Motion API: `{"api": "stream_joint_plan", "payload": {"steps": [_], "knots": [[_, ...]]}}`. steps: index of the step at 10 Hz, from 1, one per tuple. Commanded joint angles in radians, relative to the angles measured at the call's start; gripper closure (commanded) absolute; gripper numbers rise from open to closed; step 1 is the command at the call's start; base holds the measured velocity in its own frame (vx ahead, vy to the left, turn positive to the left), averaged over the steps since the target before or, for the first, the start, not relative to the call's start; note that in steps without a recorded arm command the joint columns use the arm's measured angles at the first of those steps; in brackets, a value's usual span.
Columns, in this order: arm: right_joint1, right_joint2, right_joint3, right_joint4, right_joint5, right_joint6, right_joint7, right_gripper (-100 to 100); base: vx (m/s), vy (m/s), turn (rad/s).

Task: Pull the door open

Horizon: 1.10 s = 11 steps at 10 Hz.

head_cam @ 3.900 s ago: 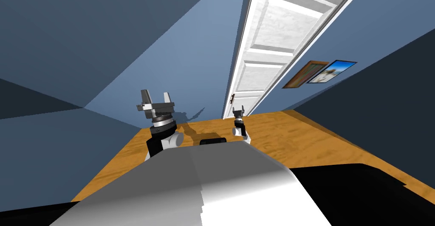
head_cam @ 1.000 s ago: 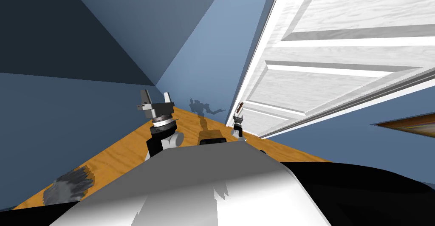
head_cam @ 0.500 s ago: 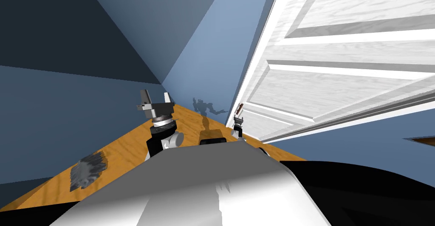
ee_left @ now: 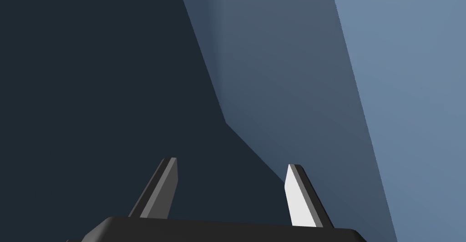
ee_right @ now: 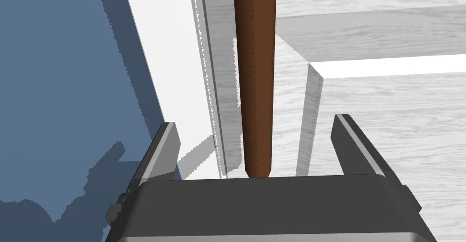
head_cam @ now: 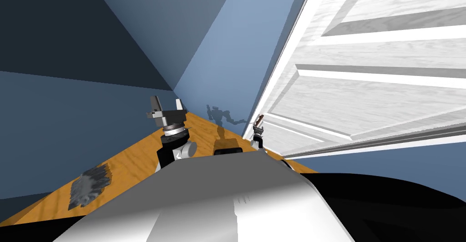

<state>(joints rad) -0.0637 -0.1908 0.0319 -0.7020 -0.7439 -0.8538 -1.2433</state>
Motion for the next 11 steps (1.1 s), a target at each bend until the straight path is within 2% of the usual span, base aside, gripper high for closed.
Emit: {"api": "stream_joint_plan", "payload": {"steps": [1,2,3,5,7,8,9,11], "knots": [[-0.001,-0.022,0.003,0.025,0.0,-0.01,-0.036,-100,0.106,0.007,0.032],[0.01,-0.046,0.004,0.03,-0.001,-0.01,-0.064,-100,0.135,0.0,0.05],[0.015,-0.058,0.004,0.032,-0.002,-0.01,-0.078,-100,0.13,0.001,0.042],[0.032,-0.099,0.005,0.041,-0.004,-0.011,-0.125,-100,0.152,-0.01,0.056],[0.04,-0.117,0.006,0.044,-0.005,-0.012,-0.146,-100,0.148,-0.01,0.015],[0.043,-0.106,0.007,0.04,-0.004,-0.01,-0.135,-100,0.042,0.012,-0.027],[0.043,-0.106,0.007,0.04,-0.004,-0.01,-0.135,100,-0.022,0.012,0.032],[0.043,-0.106,0.007,0.04,-0.004,-0.01,-0.135,100,-0.016,-0.007,-0.007]]}}
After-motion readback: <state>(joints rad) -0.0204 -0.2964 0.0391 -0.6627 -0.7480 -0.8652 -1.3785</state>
